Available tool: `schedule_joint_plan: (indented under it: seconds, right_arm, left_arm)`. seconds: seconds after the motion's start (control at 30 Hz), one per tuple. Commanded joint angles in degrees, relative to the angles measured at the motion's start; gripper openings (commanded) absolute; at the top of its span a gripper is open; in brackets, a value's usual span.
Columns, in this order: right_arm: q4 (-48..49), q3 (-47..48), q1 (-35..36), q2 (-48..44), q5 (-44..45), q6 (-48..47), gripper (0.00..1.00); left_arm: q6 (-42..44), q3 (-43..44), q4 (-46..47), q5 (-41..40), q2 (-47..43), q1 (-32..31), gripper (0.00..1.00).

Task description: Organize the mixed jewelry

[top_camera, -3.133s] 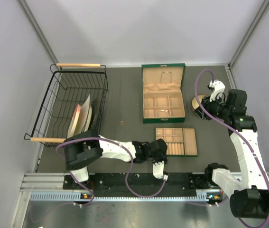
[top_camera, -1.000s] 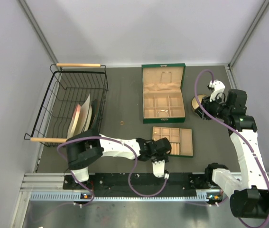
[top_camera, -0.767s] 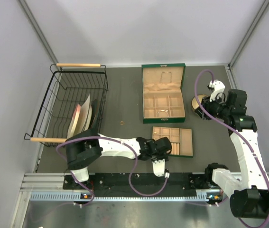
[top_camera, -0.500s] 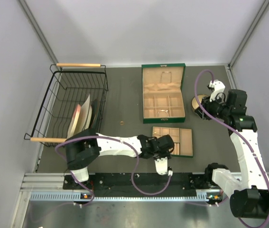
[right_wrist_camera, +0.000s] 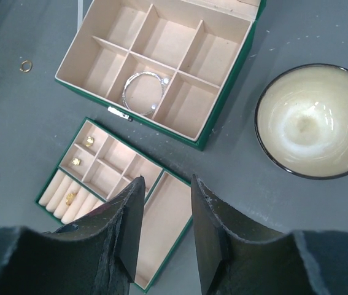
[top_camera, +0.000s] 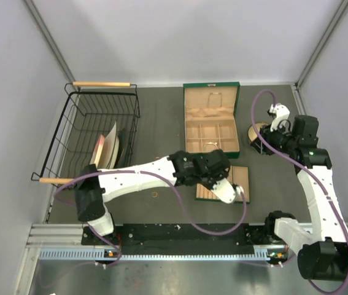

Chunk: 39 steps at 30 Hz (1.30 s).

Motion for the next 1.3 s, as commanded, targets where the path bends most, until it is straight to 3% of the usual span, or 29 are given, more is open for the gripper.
schedule_joint_plan:
  seconds: [0.0, 0.2, 0.4, 0.5, 0.73, 1.27]
  right_arm:
    - [0.59, -0.34, -0.58, 0.45, -2.15, -1.16, 0.38]
    - [0.59, -0.26, -0.49, 1.77, -2.68, -1.25, 0.42]
    - [0.77, -0.25, -0.58, 3.18, -3.12, -1.34, 0.43]
    - [1.03, -0.61, -0.58, 3.88, -2.59, -1.51, 0.43]
    - [1.56, -0.61, -0.49, 5.99, -2.68, -1.33, 0.42]
    - [1.73, -0.96, -0.49, 6.43, -2.94, -1.60, 0.42]
  left_arm:
    - [-17.86, 3.79, -14.64, 2.83, -3.36, 5.99, 0.36]
    - [-28.59, 3.54, -18.45, 12.22, -4.41, 22.05, 0.40]
    - [-35.80, -2.88, -9.05, 16.45, -2.66, 35.94, 0.41]
    - [-37.30, -2.80, -6.85, 20.30, 0.15, 39.74, 0.40]
    - [-32.66, -6.48, -2.54, 23.49, 3.57, 40.72, 0.38]
    - [-22.10, -11.23, 2.38, 19.89, 8.41, 42.30, 0.35]
